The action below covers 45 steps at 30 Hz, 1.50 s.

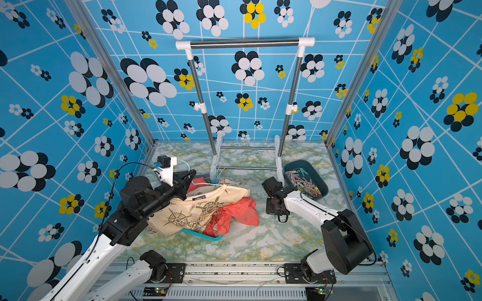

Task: Use clothespins to secure the t-shirt on both sides of the hanger
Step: Place the clothespin at the center of the board, then open the clothespin at the center of the board.

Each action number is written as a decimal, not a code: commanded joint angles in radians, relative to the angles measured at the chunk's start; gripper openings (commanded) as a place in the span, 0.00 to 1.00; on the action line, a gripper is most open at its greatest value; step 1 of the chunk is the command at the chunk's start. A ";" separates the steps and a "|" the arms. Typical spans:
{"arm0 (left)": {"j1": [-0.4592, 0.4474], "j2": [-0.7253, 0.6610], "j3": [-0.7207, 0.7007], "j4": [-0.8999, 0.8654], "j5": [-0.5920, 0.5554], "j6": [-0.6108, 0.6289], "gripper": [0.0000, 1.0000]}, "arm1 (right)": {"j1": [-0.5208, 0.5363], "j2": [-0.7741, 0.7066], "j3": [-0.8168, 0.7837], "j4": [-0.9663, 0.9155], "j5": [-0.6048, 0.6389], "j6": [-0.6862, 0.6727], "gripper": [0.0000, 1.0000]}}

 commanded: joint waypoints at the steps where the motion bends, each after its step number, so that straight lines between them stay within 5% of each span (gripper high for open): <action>1: 0.007 -0.013 -0.008 0.043 0.047 -0.009 0.00 | 0.026 -0.004 -0.042 0.001 0.040 0.137 0.00; 5: 0.006 -0.016 -0.036 0.057 0.032 0.002 0.00 | 0.063 -0.029 -0.109 0.029 0.041 0.231 0.05; 10: 0.007 -0.009 -0.100 0.137 0.028 -0.018 0.00 | 0.093 -0.106 -0.128 -0.007 0.067 0.283 0.30; 13: 0.006 -0.010 -0.126 0.159 0.007 -0.019 0.00 | 0.095 -0.150 -0.107 -0.046 0.063 0.267 0.47; 19: 0.026 -0.005 -0.120 0.158 0.025 -0.015 0.00 | 0.100 -0.147 -0.059 -0.104 0.024 0.180 0.61; 30: 0.056 -0.045 -0.125 0.140 -0.029 0.027 0.00 | 0.100 -0.052 -0.111 0.011 -0.056 0.127 0.56; 45: -0.027 -0.028 -0.099 0.122 0.047 0.035 0.00 | 0.083 0.007 -0.152 0.149 -0.078 0.099 0.30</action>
